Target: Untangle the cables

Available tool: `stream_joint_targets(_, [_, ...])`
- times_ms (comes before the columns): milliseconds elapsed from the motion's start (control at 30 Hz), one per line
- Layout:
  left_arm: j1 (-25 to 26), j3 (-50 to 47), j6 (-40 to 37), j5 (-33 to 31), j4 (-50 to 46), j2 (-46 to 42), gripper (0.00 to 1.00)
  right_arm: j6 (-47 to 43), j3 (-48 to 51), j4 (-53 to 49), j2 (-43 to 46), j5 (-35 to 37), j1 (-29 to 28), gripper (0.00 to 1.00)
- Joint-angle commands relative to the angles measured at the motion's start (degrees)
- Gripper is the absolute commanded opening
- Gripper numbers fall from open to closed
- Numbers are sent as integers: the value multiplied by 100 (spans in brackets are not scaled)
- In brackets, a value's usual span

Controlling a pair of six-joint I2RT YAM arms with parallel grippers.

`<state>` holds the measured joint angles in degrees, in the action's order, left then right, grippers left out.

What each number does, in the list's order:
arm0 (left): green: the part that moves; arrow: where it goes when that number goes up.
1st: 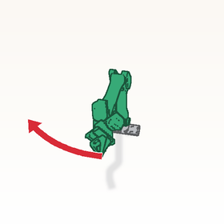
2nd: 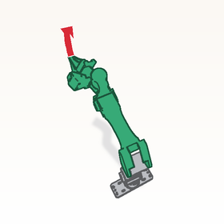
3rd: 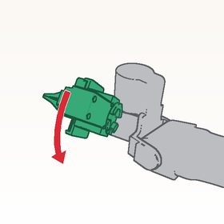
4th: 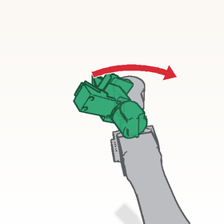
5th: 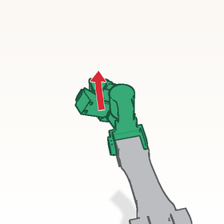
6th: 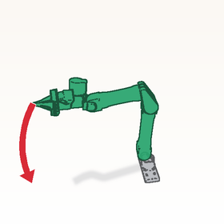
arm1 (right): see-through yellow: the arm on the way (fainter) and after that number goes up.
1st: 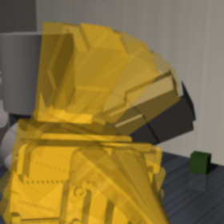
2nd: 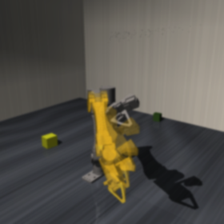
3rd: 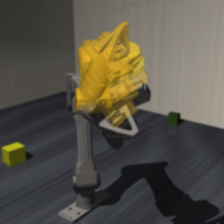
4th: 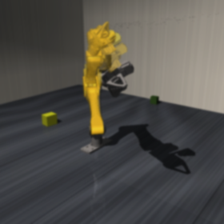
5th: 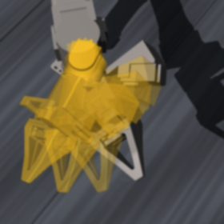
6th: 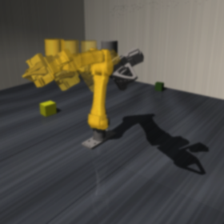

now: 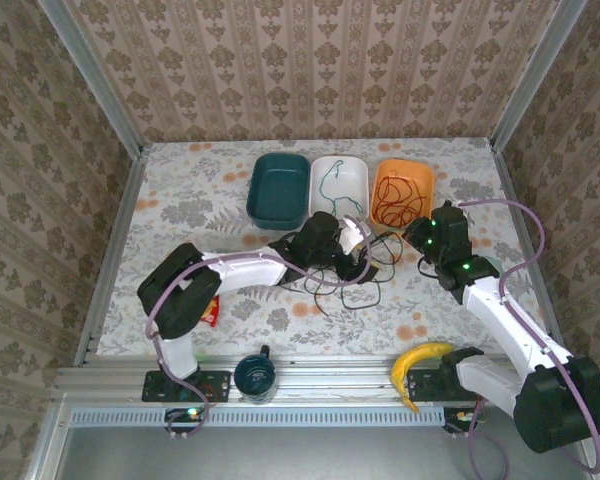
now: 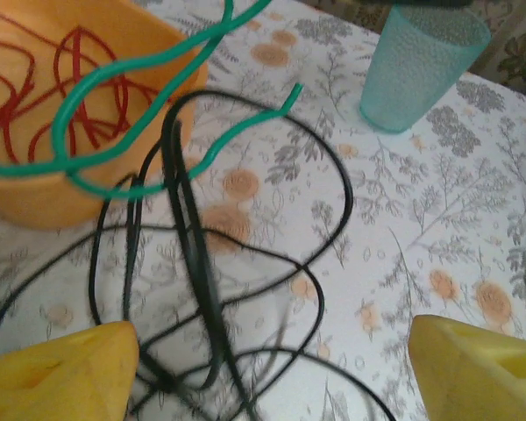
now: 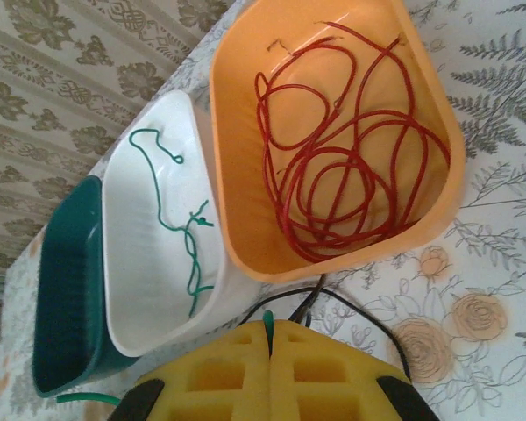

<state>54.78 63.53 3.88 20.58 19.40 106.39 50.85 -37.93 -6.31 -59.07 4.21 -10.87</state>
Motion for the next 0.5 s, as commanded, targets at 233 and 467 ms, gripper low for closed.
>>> stream_joint_targets(233, [-39, 141, -34, -322, 205, 207, 0, 729, 121, 435, -87, -290, -61, 0])
stream_joint_targets(467, [116, 287, -268, -108, -9, -125, 0, 1164, 196, 1069, -649, -411, -453, 0])
